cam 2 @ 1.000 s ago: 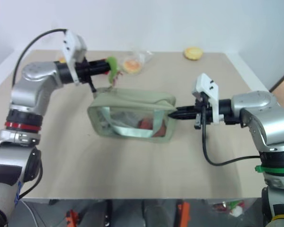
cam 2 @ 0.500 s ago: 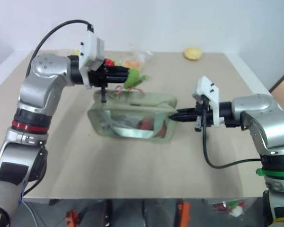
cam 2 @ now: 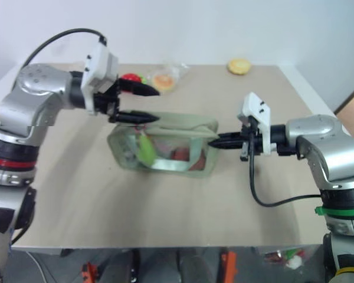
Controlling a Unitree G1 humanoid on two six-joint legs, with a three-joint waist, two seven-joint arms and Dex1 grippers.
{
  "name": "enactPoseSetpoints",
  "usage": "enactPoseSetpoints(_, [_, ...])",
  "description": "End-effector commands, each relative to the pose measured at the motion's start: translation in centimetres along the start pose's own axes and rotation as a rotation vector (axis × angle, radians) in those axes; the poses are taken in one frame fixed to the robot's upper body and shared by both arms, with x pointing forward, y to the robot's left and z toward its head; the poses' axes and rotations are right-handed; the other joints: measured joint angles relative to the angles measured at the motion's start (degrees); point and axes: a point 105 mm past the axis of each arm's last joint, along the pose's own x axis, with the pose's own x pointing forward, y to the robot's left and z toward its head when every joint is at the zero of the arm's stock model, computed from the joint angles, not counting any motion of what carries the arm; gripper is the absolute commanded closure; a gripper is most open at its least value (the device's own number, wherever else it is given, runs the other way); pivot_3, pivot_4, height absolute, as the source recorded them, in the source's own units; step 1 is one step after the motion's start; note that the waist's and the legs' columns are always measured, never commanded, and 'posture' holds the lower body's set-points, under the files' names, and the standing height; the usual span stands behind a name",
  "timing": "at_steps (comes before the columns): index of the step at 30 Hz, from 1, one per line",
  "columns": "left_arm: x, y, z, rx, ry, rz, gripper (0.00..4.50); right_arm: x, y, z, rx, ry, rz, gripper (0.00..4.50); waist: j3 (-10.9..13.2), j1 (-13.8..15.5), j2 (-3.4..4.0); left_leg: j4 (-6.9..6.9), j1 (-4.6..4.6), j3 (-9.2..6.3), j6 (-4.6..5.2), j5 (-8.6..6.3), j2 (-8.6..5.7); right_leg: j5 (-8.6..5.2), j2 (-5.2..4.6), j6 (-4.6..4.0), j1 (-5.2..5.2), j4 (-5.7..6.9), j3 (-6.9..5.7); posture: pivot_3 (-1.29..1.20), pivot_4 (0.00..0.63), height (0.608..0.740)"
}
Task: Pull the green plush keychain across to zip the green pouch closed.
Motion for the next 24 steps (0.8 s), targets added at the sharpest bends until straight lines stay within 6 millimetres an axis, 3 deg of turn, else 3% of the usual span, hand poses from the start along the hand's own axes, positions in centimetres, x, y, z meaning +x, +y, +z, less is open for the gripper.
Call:
enactPoseSetpoints(1, [-2.0,0.9,1.7,0.071,-0.002,0.069,0.04,0.0,-0.1,1.2,-0.049,-0.028,0.006,4.50,0.0,0.1,0.00,0.01,-0.02,0.00,0.00,0.00,0.00,0.00,-0.01,0.01,0.00,0.00,0.00,0.00,0.150,0.740])
enactPoseSetpoints(6, [-5.4,1.9,3.2,-0.024,-0.089,0.177,0.04,0.3,0.0,1.4,-0.053,-0.032,0.015,4.50,0.0,-0.2,0.00,0.03,-0.02,0.02,0.00,0.00,0.03,0.00,0.02,0.00,-0.03,0.00,0.01,0.00,0.150,0.740])
enactPoseSetpoints(10, [-8.0,1.7,2.1,-0.178,-0.131,0.233,0.04,0.4,0.0,1.3,-0.049,-0.034,0.018,4.50,0.0,-0.6,0.03,-0.03,0.01,-0.01,0.01,0.00,0.08,-0.03,0.07,-0.06,-0.03,0.03,-0.01,0.00,0.150,0.740])
enactPoseSetpoints(13, [-9.3,1.1,0.0,-0.280,-0.091,0.258,0.04,0.5,0.0,1.2,-0.047,-0.035,0.022,4.50,0.0,-0.6,0.03,-0.03,0.03,-0.01,0.00,0.00,0.08,-0.03,0.07,-0.05,-0.01,0.03,-0.02,0.00,0.150,0.740])
enactPoseSetpoints(16, [-9.8,-1.3,-3.1,-0.354,0.018,0.215,0.04,0.7,0.0,1.2,-0.045,-0.037,0.027,4.50,0.0,-0.8,0.03,-0.02,0.06,0.02,0.01,0.00,0.09,-0.02,0.06,-0.11,-0.01,0.03,-0.02,0.00,0.150,0.740])
enactPoseSetpoints(22, [-9.3,-5.1,-7.4,-0.431,0.183,0.114,0.04,0.7,0.1,1.2,-0.042,-0.039,0.031,4.50,0.0,-0.9,0.00,-0.01,0.01,0.01,0.00,0.00,0.14,-0.17,0.06,-0.40,-0.04,0.04,-0.07,0.00,0.150,0.740])
enactPoseSetpoints(24, [-9.3,-5.4,-8.4,-0.429,0.229,0.120,0.04,0.7,0.2,1.2,-0.042,-0.039,0.031,4.50,0.0,-0.9,0.00,-0.02,0.04,0.07,0.00,0.00,0.12,-0.17,0.03,-0.42,-0.04,0.04,-0.04,0.00,0.150,0.740])
